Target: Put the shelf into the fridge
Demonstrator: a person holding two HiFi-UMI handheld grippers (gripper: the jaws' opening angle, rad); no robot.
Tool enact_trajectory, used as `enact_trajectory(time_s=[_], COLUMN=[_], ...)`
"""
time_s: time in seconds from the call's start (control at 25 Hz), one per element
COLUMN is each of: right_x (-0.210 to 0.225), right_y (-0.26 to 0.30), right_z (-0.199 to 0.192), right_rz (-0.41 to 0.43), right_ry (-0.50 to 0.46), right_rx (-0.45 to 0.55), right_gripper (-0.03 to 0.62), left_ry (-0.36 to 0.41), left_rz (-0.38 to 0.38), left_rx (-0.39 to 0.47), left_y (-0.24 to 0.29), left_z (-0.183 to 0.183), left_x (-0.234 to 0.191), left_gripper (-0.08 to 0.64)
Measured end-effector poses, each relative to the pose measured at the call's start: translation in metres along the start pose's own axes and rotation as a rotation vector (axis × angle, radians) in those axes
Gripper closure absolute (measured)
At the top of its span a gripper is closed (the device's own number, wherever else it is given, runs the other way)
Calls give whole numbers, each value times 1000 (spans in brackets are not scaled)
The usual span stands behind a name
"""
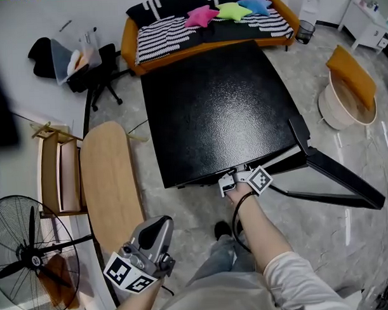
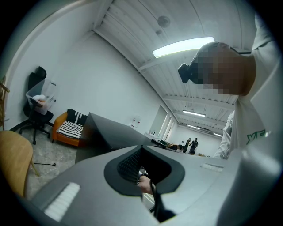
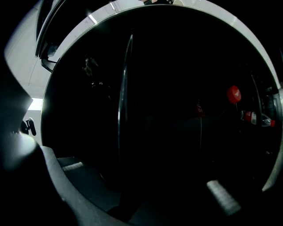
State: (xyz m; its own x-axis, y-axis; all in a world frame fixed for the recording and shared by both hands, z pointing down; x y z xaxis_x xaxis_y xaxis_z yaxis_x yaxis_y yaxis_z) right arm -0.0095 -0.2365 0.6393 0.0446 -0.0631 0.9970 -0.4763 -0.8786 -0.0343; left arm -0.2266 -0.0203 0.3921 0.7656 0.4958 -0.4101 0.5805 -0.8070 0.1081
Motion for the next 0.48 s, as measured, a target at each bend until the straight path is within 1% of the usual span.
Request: enact_trajectory(time_s=[0.12, 0.2, 0.28, 0.48], right_x=[-3, -5, -4, 5], right_y=[4, 4, 4, -1], right_z=[0, 0, 0, -1], right_rz=[21, 27, 22, -8], right_ry=[-9, -2, 9, 49], right_rx=[-4, -7, -9, -9], right_gripper=[572, 551, 535, 530], left_ry=[-2, -5, -6, -5], left_rz=[3, 3, 2, -8], left_rx=[3, 4, 5, 6], left_y=[-1, -1, -1, 1], left_z=[-1, -1, -1, 0], left_x=[0, 0, 1, 4], left_gripper=[563, 563, 563, 563])
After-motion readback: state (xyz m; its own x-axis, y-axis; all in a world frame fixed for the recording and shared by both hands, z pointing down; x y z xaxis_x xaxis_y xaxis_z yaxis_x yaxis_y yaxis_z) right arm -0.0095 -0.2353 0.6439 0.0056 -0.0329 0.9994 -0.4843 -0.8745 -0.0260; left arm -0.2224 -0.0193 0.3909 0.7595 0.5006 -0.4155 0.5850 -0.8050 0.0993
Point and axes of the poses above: the fingertips, and each gripper's own axes: y forward along the fingers, x to its right, z out of its top, the point moved 6 cm from there along -y, backward along the fingers, and after that the axes turned 4 degrees about -z, right-handed, at the moved point
